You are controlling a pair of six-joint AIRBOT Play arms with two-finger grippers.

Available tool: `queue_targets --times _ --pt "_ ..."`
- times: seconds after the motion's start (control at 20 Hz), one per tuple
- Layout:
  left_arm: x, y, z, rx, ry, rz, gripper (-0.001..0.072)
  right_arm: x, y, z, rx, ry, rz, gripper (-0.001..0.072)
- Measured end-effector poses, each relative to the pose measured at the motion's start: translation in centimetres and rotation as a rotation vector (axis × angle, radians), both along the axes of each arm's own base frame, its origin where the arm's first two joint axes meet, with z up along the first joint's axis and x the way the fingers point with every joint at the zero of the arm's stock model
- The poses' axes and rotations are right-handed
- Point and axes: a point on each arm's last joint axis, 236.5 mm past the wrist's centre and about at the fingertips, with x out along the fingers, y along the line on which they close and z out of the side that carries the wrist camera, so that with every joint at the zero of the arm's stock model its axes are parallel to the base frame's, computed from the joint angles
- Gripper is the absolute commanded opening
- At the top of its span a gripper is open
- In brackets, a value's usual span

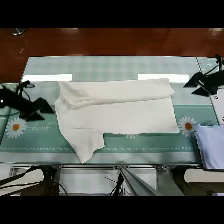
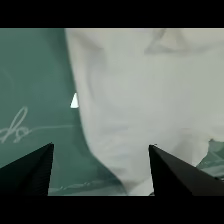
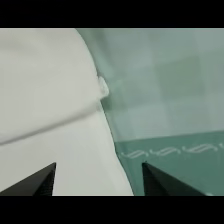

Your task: Fold the shirts.

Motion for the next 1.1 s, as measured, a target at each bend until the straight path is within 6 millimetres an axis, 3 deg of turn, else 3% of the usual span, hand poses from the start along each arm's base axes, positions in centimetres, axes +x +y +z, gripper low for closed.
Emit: queue_targets --times 0.15,0.3,0.55,0.65,0.7,0.75,0.8,0.9,0.95,1.1 --pt "-4.9 -0.9 -1.8 -0.062 0.049 0.047 0.0704 -3.9 2.8 -1.3 0.053 -0.053 -0.047 0.0621" --pt "-7.6 -3.8 -3.2 -0.163 0.065 0.102 0.0704 -6.6 5.8 -2.4 0.130 -0.095 -0.087 0.0621" --pt "-9.4 -8.8 -4.5 -0.291 0.076 0.158 0.0704 -8.4 7.9 -3.0 0.195 -0.126 -0.122 0.0621" --pt "-9.3 -10.9 -4.9 -0.328 0.063 0.176 0.0700 -8.4 7.6 -2.8 0.197 -0.137 -0.135 0.0621" --pt "-9.3 -11.7 -5.1 -0.335 0.057 0.178 0.0684 -8.4 6.5 -2.7 0.171 -0.143 -0.149 0.0621" --pt "-9.0 -12.3 -5.3 -0.339 0.044 0.181 0.0464 -8.5 5.0 -2.6 0.139 -0.144 -0.168 0.0621" --pt "-8.8 -12.5 -5.8 -0.321 0.025 0.178 0.0020 -9.0 3.2 -2.9 0.102 -0.125 -0.198 0.0621" --pt "-8.2 -12.5 -6.6 -0.283 -0.021 0.165 0.0030 -11.8 0.2 -4.2 0.049 -0.027 -0.270 0.0621" --pt "-7.8 -12.7 -6.5 -0.286 -0.041 0.162 0.0030 -13.5 -0.3 -5.0 0.046 0.030 -0.281 0.0621" --pt "-7.6 -13.2 -6.2 -0.303 -0.068 0.131 0.0030 -17.7 0.8 -7.1 0.073 0.177 -0.262 0.0621"
